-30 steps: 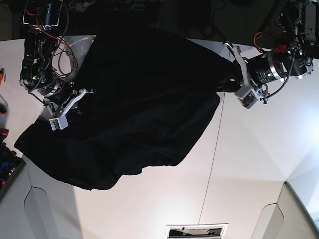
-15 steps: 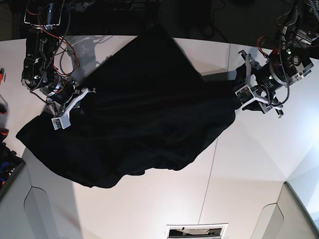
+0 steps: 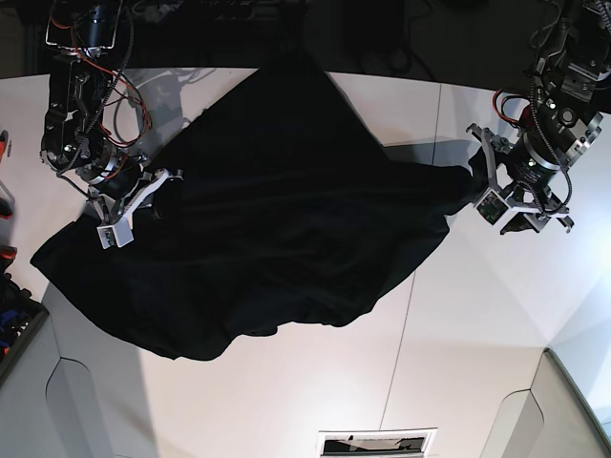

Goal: Layout the t-shirt on the table in an organized manner, then fold the t-shirt properly
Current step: 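Pull the grasped edge away from the right gripper with the left gripper, then drag the shirt edge further outward with the left gripper, stretching it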

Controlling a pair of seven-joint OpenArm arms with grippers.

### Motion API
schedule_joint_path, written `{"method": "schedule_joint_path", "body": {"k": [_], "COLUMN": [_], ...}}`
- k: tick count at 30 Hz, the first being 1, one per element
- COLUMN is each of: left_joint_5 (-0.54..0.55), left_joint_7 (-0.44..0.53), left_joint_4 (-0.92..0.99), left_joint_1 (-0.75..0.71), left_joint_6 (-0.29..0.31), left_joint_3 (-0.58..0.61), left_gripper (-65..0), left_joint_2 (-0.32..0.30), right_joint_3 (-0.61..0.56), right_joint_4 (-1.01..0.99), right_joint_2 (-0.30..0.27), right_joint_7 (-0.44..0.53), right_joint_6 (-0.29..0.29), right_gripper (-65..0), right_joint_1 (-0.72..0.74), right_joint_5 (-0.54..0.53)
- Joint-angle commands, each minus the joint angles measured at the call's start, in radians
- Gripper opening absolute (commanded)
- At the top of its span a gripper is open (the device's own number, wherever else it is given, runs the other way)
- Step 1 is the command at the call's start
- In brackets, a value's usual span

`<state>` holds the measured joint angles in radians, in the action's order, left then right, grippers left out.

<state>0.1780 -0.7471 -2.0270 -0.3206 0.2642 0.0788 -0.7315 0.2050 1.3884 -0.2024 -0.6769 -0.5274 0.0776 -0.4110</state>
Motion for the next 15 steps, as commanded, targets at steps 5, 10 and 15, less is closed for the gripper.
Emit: {"method": "schedule_joint_path", "body": {"k": [5, 10, 15], "left_joint_5": [0.302, 0.250, 0.243], "left_joint_7": [-0.038, 0.049, 0.055], "left_joint_4": [-0.014, 0.014, 0.143], "left_joint_1": [-0.010, 0.011, 0.072], "left_joint_6": [0.140, 0.111, 0.110], "left_joint_3": [-0.010, -0.038, -0.066], "left_gripper": [-26.6, -27.0, -27.5], "left_joint_2": [-0.002, 0.059, 0.105], "right_joint_3": [0.004, 0.004, 0.004], "right_joint_4": [0.009, 0.009, 0.009], "right_joint_2": [-0.011, -0.011, -0.011], "right_joint_7": [0.008, 0.007, 0.003], "right_joint_6": [0.007, 0.007, 0.007], "right_gripper": [-65.0, -65.0, -65.0], "right_joint_1": [0.011, 0.011, 0.010], "right_joint_5": [0.003, 0.003, 0.003]}}
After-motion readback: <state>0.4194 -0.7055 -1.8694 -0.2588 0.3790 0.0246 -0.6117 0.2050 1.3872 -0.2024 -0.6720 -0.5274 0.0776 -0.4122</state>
